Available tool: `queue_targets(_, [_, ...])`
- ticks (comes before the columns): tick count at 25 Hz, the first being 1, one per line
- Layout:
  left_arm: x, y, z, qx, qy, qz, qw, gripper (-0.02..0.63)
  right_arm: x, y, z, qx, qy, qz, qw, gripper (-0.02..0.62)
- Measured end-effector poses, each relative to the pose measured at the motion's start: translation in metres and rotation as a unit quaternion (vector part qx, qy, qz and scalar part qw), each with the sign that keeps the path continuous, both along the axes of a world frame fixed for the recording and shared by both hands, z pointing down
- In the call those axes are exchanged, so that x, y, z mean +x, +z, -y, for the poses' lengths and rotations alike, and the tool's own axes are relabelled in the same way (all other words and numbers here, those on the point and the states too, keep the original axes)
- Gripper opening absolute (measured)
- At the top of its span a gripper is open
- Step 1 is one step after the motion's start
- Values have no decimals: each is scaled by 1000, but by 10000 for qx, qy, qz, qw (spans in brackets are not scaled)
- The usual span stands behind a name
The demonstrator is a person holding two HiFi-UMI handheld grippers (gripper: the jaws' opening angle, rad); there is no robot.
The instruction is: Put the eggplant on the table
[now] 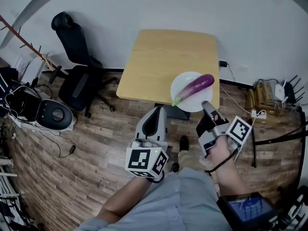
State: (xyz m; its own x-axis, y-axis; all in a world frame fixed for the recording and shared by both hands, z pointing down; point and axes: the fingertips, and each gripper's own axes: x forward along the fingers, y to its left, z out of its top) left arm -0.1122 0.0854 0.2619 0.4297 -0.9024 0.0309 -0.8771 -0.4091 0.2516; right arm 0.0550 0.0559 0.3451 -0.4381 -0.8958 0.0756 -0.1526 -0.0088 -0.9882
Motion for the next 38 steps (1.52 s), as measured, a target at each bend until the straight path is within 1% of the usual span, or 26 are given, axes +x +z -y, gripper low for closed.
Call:
queue_targets(4, [14,-1,28,32,84,56,9999,8,6,4,27,-49,-31,53,10000,14])
queue_targets(7, [20,-2,50,39,63,60,10000,8,8,4,50,-31,-71,94,9999,14])
queue_targets(18, [32,-11,122,64,-106,134,9998,8,16,0,129,4,-296,95,9995,14])
queue_targets(23, [31,-11,151,65,-294,108,9995,8,17,-7,162,115,-448,93,9989,14])
queue_targets(31, [38,-16,175,139,-409,184,9989,8,20,-16,198,251,-615,69,9978,14])
queue_targets(35, [31,-9,183,43,-495,177,9986,8,18,-10,206,183,-659,32,9977,14])
queue_targets(38, [28,-4,195,-37,-481,164,9987,8,16,0,214,105,-650,-19,9978,14])
